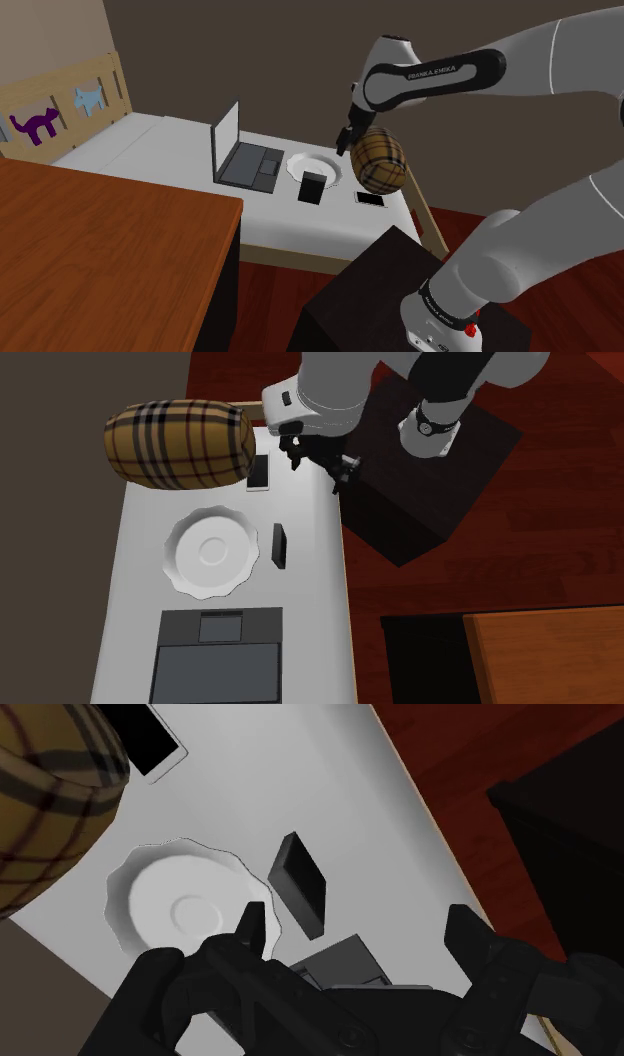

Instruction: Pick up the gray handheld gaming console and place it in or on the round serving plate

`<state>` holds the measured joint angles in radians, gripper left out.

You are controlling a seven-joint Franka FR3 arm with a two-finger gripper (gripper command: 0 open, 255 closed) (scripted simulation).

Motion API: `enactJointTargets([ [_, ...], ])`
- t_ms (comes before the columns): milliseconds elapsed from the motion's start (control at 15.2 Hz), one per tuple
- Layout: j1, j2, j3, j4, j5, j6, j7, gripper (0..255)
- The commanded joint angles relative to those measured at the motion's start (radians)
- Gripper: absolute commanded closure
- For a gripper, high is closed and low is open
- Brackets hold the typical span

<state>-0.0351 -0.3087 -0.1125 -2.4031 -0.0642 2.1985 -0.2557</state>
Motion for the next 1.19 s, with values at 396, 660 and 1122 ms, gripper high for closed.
enactJointTargets([
  [396, -0.006, 0.293, -0.053, 0.069, 0.063, 0.178, -0.135, 0],
  [660, -0.021, 0.449, -0.059, 0.134, 0.114, 0.242, -0.21, 0],
  [1122, -0.047, 0.619, -0.045, 0.204, 0.169, 0.317, -0.279, 0],
])
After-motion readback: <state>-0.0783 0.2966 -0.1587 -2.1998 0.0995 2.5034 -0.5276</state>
